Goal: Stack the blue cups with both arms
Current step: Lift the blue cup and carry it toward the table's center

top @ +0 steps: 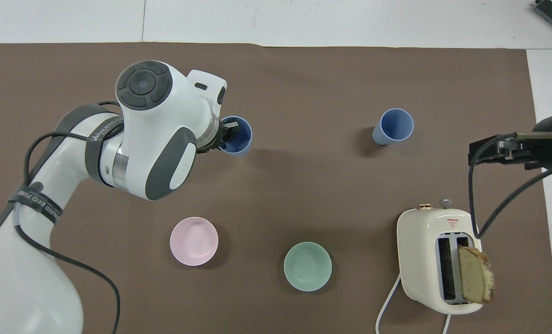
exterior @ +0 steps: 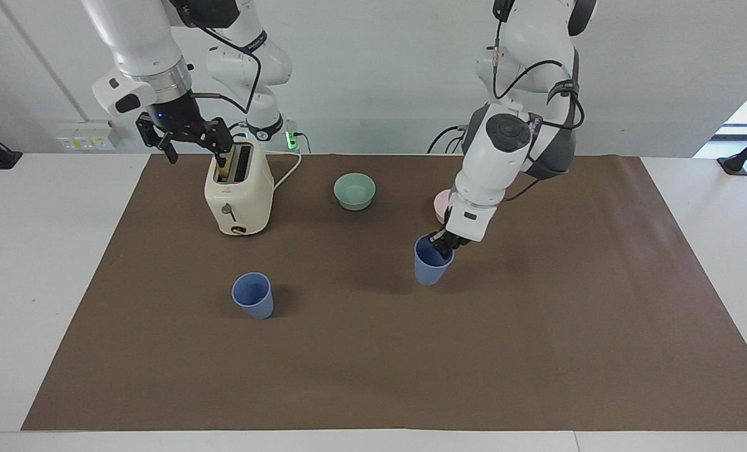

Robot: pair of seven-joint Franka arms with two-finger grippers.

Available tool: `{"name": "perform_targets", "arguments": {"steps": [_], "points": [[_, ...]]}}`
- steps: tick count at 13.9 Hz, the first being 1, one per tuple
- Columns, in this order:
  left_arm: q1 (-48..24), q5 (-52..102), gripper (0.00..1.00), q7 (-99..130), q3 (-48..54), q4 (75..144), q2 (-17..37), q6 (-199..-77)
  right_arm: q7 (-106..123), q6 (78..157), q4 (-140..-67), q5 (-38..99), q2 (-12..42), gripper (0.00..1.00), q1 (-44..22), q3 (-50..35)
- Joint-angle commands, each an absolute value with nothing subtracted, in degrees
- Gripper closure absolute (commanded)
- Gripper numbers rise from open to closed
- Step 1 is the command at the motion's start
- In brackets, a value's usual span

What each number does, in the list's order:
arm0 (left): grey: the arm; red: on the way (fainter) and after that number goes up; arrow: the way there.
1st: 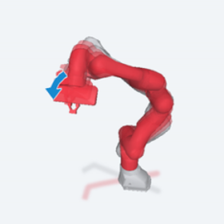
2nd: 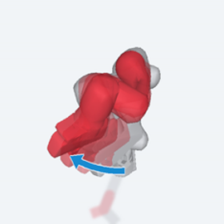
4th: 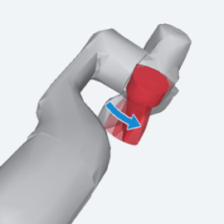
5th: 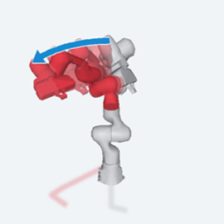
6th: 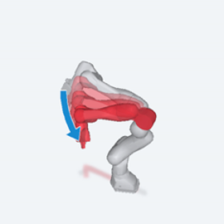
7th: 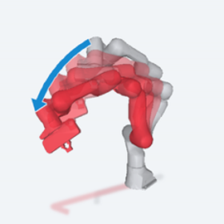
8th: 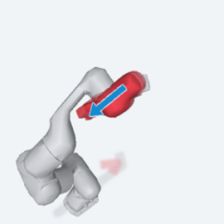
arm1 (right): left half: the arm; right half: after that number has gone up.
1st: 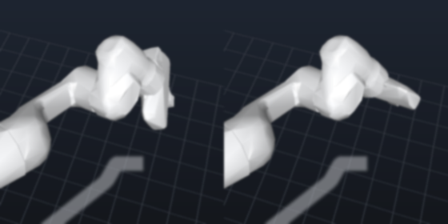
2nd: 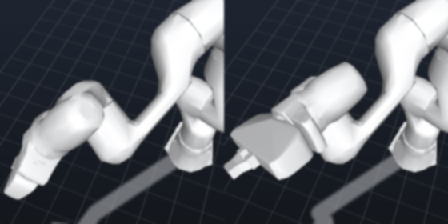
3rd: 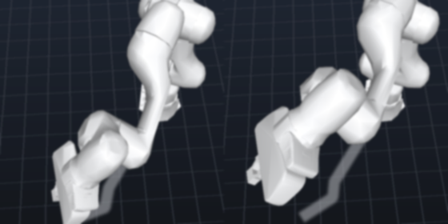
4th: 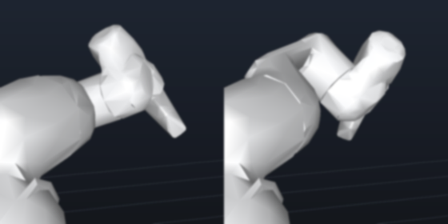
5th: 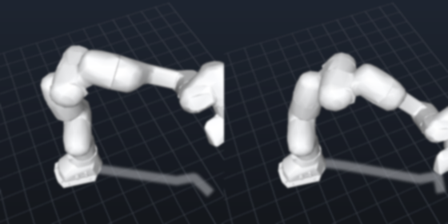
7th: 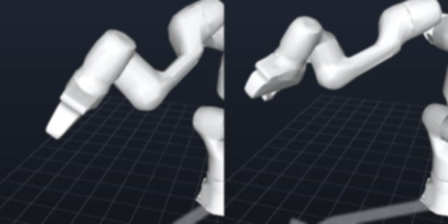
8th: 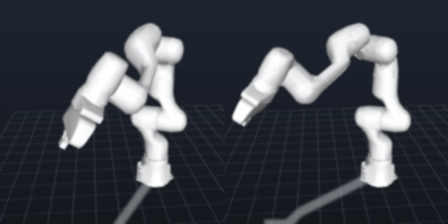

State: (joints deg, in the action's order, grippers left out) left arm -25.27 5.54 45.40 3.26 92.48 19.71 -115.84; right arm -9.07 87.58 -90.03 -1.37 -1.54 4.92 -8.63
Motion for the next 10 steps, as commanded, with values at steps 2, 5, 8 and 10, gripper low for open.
{"name": "perform_targets", "arguments": {"steps": [2,5,8,10], "points": [[-28.5,4.6,1.00,47.6,2.4,97.9,18.8,-121.1,-7.6,88.1,-91.1,-1.0,-2.5,0.00,5.9,-9.0],[-30.2,4.6,1.00,50.5,2.4,102.1,18.8,-127.3,-7.6,88.1,-91.1,-1.0,-2.5,0.00,5.9,-9.0],[-31.1,4.6,1.00,50.9,2.4,103.0,19.2,-128.2,-7.6,88.1,-91.3,-1.0,-2.6,0.00,5.9,-9.0],[-30.9,4.5,0.82,50.5,2.4,102.7,19.7,-128.2,-7.6,88.1,-91.3,-1.0,-2.6,0.00,5.9,-9.0]]}}
